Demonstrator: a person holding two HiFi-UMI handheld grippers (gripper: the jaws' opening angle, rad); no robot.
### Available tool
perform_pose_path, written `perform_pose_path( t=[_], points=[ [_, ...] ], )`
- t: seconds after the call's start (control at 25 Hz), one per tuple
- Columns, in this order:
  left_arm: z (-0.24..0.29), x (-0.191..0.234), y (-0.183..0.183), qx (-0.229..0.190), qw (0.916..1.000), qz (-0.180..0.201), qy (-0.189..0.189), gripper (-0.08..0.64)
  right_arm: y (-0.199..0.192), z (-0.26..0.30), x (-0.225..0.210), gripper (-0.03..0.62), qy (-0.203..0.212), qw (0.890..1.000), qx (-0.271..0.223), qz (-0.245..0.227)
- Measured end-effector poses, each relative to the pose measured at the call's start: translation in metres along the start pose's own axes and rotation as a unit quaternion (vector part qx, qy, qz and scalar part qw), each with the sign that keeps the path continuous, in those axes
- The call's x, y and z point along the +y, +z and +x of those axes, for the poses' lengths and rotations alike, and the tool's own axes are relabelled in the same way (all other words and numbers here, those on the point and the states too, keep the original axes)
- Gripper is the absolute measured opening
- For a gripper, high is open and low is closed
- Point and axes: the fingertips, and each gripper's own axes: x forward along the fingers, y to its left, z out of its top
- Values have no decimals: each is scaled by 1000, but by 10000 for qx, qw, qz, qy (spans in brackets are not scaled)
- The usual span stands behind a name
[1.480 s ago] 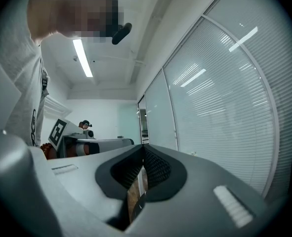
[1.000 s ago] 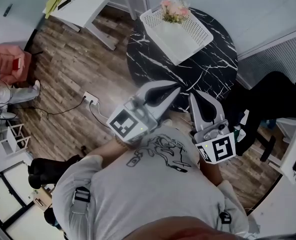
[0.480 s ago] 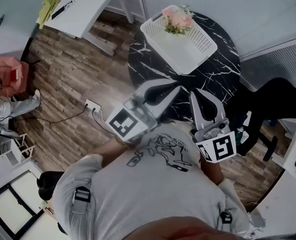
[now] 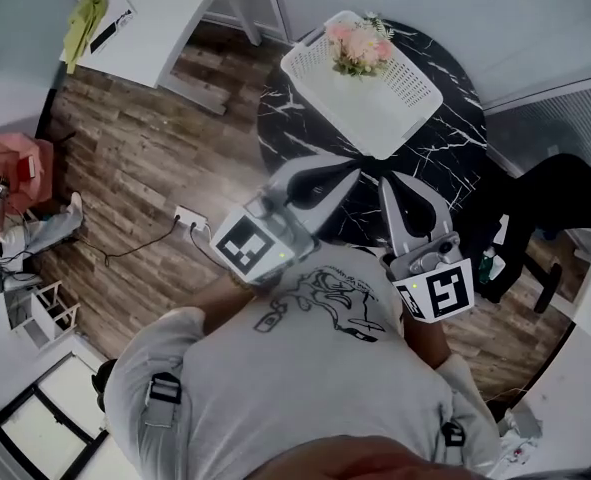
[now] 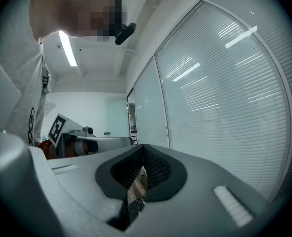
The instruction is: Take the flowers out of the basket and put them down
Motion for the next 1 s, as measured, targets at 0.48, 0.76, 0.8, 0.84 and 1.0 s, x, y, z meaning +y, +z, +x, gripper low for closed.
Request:
perform_pose_path(
  t=[0.48, 0.76, 0.8, 0.84, 1.0],
  points=[
    [12, 32, -9, 139, 9998, 112, -49, 3, -10, 23, -17, 5, -68, 10000, 62, -9],
    [18, 53, -25, 353, 9991, 222, 19, 3, -28, 34, -33, 5, -31, 9998, 195, -3],
    [20, 57, -30, 400, 9990, 209, 18, 3, -32, 36, -36, 5, -31, 9998, 212, -4],
    [21, 61, -36, 455, 9988, 186, 24, 3, -37, 38, -40, 6, -29, 9997, 233, -12],
    [26, 80, -59, 685, 9975, 162, 97, 3, -54, 47, -59, 11, -56, 9995, 307, -50]
  ],
)
